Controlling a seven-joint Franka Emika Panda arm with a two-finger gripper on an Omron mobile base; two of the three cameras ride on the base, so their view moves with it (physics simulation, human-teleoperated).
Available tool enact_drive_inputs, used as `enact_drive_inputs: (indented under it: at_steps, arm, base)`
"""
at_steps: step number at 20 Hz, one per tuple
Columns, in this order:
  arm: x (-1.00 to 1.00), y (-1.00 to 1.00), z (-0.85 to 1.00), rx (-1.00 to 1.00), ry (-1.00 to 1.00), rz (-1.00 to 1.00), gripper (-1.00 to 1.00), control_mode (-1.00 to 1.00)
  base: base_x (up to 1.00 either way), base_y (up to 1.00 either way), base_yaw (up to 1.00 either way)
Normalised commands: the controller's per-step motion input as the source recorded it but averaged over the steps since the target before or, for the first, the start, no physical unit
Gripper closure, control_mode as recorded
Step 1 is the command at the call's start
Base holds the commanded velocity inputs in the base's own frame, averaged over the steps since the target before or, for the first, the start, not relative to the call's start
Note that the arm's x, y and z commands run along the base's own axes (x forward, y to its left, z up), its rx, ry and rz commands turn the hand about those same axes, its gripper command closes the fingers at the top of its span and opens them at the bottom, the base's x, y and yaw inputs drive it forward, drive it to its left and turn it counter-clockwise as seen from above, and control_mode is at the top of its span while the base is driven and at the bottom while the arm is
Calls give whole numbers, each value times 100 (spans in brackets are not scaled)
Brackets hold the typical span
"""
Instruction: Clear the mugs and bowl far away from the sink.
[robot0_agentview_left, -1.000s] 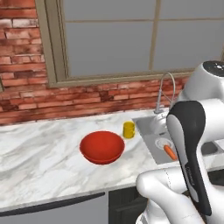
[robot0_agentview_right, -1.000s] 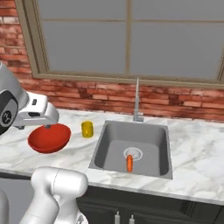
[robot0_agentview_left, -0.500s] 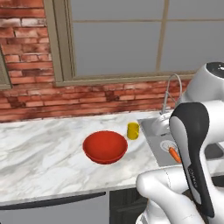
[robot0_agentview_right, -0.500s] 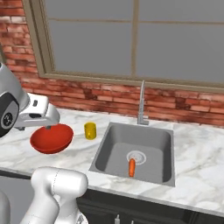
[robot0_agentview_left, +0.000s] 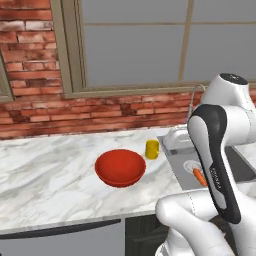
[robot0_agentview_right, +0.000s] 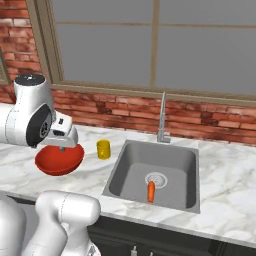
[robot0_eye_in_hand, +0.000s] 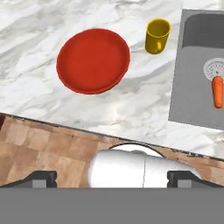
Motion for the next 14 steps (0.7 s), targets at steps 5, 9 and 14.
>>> enact_drive_inputs:
  at_steps: [5,9,14]
  arm:
    - [61,30,-54,15,24,-10,-100,-100]
    - [49,41,-46,0,8,-29,-100,-100]
    - [39,23,-42,0,3,-28,-100,-100]
  base:
    - [0,0,0]
    - [0,0,0]
    - [0,0,0]
